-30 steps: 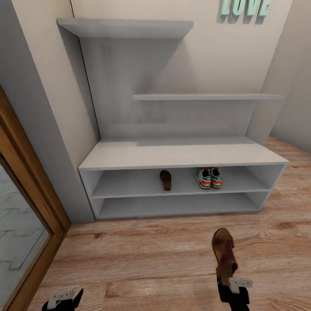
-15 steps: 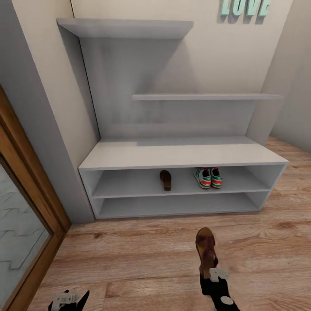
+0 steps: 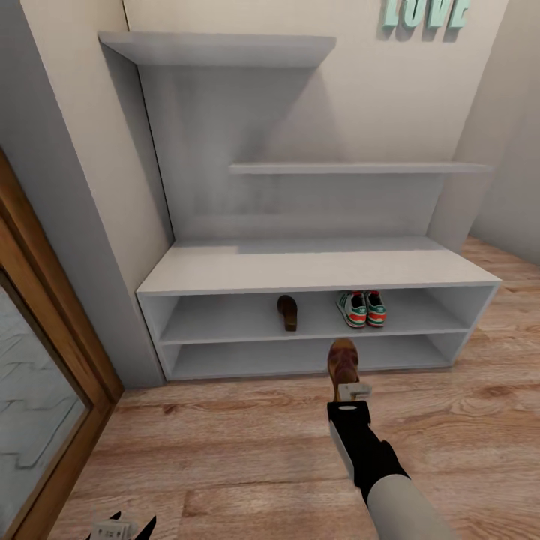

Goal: Pick up the two gym shoes and the two sandals from the corridor floor and place them onto the hallstand (shoe rack) in the corridor, making sure they are on the rack and not on the floor. Arrange them so the two gym shoes are next to each other and the two sandals are next to each other.

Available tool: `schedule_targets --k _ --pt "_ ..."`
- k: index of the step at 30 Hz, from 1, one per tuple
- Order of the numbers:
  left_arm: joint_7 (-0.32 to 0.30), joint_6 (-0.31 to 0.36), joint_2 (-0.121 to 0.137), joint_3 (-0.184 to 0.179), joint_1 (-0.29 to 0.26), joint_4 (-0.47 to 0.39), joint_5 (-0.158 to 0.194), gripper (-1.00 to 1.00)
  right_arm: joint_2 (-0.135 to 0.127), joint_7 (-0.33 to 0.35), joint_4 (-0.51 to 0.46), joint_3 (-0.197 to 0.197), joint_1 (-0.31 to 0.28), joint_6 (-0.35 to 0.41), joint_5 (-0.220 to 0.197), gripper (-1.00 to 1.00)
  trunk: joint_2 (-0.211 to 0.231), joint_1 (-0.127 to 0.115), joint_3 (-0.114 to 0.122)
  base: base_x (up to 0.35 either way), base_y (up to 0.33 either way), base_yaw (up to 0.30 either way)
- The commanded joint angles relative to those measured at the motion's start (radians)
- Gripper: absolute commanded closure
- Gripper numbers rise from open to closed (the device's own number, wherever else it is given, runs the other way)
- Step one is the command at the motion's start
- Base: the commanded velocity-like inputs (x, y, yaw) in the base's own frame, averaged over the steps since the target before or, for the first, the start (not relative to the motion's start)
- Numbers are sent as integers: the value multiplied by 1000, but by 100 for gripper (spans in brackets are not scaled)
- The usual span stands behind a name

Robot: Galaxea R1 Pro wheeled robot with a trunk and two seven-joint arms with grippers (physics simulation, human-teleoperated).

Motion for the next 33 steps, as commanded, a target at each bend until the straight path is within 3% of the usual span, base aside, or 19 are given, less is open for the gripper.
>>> schedule_targets --k 1,10,33 --pt "-5 -5 -1 8 -1 1 -10 -100 1 1 -2 -4 -1 7 10 100 0 0 -1 0 0 0" --pt "-4 -3 -6 7 -2 7 -12 -100 1 0 0 -5 -3 7 10 100 0 0 -4 0 0 34" --pt "-3 -2 -9 7 -2 7 -12 -100 1 0 1 -7 -2 5 11 100 0 0 -32 0 0 169"
